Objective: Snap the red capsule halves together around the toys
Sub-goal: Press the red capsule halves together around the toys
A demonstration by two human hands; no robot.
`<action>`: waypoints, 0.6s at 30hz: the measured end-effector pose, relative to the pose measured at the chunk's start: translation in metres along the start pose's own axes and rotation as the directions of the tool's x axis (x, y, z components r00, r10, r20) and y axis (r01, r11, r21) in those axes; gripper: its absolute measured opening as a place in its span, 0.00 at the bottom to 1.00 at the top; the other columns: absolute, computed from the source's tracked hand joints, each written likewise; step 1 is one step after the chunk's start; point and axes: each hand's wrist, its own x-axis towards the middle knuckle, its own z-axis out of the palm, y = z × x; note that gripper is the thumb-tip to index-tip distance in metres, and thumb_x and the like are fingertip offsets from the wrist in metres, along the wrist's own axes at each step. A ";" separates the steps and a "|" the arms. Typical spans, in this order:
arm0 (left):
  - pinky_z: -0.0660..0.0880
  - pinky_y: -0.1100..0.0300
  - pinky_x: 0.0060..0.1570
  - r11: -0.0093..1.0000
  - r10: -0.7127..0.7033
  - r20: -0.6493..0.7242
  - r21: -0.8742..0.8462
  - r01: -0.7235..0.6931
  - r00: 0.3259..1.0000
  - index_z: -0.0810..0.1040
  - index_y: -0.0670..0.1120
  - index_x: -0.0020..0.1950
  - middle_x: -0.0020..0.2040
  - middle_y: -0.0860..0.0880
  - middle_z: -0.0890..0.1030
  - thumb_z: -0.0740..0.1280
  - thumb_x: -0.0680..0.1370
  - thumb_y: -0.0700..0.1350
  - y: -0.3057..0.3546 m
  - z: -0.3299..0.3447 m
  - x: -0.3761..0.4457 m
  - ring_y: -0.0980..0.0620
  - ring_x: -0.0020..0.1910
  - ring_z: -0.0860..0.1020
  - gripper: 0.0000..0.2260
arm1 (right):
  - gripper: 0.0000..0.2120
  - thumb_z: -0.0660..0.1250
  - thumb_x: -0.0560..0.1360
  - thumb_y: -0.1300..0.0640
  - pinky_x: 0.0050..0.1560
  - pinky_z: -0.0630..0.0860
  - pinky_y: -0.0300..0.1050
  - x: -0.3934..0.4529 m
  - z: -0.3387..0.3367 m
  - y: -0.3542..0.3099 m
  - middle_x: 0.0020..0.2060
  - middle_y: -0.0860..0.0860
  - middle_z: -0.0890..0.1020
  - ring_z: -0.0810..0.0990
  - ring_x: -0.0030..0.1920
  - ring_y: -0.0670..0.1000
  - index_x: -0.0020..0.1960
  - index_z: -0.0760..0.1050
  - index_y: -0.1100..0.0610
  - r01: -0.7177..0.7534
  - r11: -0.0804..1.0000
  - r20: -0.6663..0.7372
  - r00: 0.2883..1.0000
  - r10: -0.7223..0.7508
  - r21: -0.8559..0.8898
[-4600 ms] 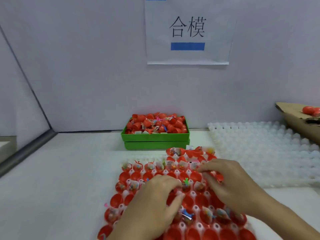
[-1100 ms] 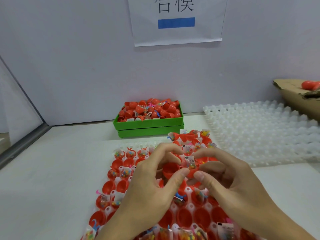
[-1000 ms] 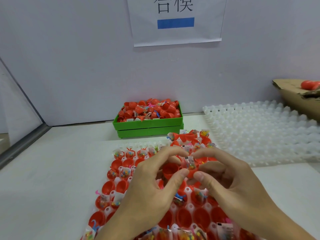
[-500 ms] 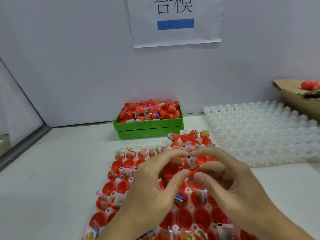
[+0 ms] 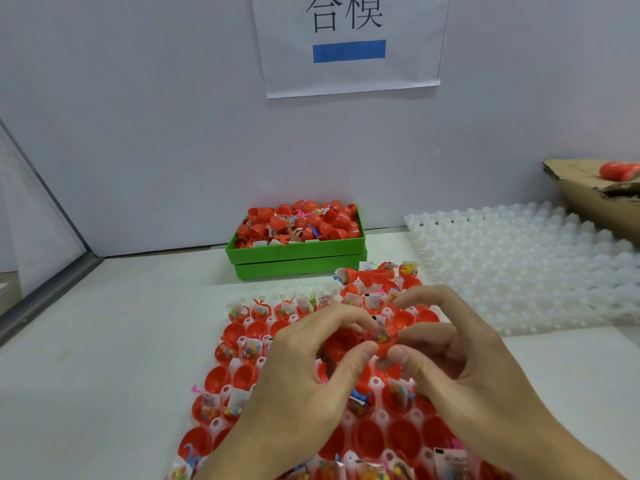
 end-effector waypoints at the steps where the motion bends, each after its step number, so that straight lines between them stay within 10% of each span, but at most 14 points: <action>1: 0.79 0.59 0.44 1.000 -0.001 0.001 0.000 0.001 1.000 0.79 0.57 0.51 0.46 0.57 0.82 0.70 0.76 0.45 0.000 0.000 0.000 0.54 0.47 0.81 0.08 | 0.14 0.71 0.75 0.58 0.38 0.76 0.30 0.000 0.000 0.000 0.40 0.52 0.87 0.87 0.41 0.51 0.56 0.75 0.43 0.003 1.000 0.001 1.000 -0.003 0.001; 7: 0.79 0.61 0.46 0.999 -0.004 0.005 0.033 0.003 1.000 0.77 0.62 0.62 0.48 0.58 0.80 0.69 0.76 0.47 -0.001 0.000 -0.002 0.54 0.49 0.81 0.16 | 0.12 0.70 0.73 0.58 0.39 0.75 0.29 0.001 -0.001 0.003 0.37 0.52 0.85 0.86 0.39 0.50 0.53 0.78 0.43 0.040 0.996 0.000 0.999 -0.041 -0.075; 18: 0.79 0.59 0.42 0.999 0.024 -0.019 0.026 -0.024 1.000 0.78 0.56 0.51 0.45 0.56 0.81 0.70 0.76 0.44 0.001 0.001 0.000 0.53 0.45 0.81 0.08 | 0.13 0.70 0.73 0.58 0.38 0.75 0.30 0.000 -0.001 0.004 0.39 0.52 0.86 0.87 0.41 0.49 0.53 0.76 0.43 0.032 0.999 -0.003 0.999 -0.032 -0.033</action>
